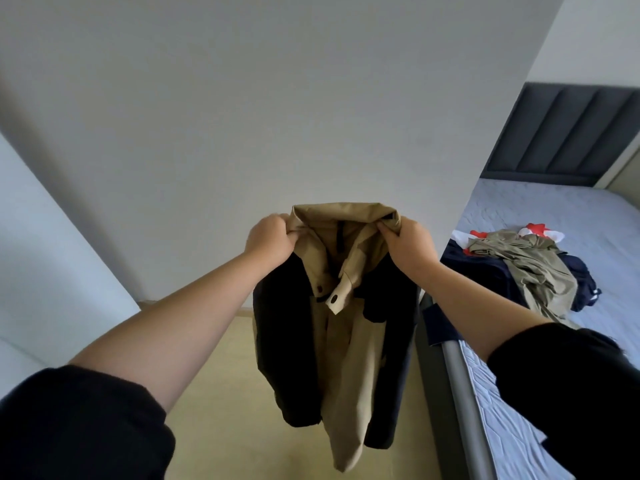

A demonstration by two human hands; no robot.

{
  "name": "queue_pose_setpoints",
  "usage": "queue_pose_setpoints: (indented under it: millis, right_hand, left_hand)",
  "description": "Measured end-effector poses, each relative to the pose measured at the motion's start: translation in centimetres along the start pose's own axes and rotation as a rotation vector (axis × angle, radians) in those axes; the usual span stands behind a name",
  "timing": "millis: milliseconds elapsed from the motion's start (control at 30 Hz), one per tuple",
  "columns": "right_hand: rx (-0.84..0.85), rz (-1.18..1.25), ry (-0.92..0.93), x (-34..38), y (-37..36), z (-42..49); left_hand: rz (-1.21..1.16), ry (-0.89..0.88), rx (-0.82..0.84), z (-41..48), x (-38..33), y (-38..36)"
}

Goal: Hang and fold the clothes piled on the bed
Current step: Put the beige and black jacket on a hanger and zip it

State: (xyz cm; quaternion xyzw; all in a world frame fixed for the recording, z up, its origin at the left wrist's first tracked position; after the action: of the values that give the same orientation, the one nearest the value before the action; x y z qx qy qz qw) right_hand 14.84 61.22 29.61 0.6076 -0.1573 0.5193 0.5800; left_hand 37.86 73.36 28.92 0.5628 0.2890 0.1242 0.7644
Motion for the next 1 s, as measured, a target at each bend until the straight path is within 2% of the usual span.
queue_pose_setpoints:
  millis: [67,233,500,800,1000]
  right_hand:
    - [-0.013,-0.006,-0.020,-0.1,-0.2,-0.1]
    - [-0.071,-0.072,-0.067,-0.7,-0.6,-1.0]
    - [-0.179,-0.060,-0.189,-3.0,1.4,-4.2]
    - [-0.337,-0.063,-0.231,-6.5,10.9,-8.9]
    - [-0.447,-0.064,-0.240,-8.9,19.7,-12.7]
  left_hand:
    - [-0.109,0.019,0.042,-0.3,0.0,-1.3]
    - [-0.281,0.022,-0.008,-1.1,-0.8,-3.1]
    - [-0.501,-0.003,0.100,-2.0,-5.5,-5.8]
    - [-0.456,-0.152,0.193,-5.4,-16.1,-6.9]
    - [-0.508,-0.103,0.199,-10.4,-25.2,-6.5]
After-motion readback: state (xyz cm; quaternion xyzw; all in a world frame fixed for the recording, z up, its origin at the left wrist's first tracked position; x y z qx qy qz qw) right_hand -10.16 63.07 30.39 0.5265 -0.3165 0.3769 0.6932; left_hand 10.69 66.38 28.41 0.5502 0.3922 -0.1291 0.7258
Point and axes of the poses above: each hand's wrist, its own z-axis towards the middle knuckle, its own y-axis out of the back of the hand, x = y × z, the point moved 7 cm from there along z, towards the middle knuckle, and after that the axes turned 14 degrees about z, right-handed, at the moved point
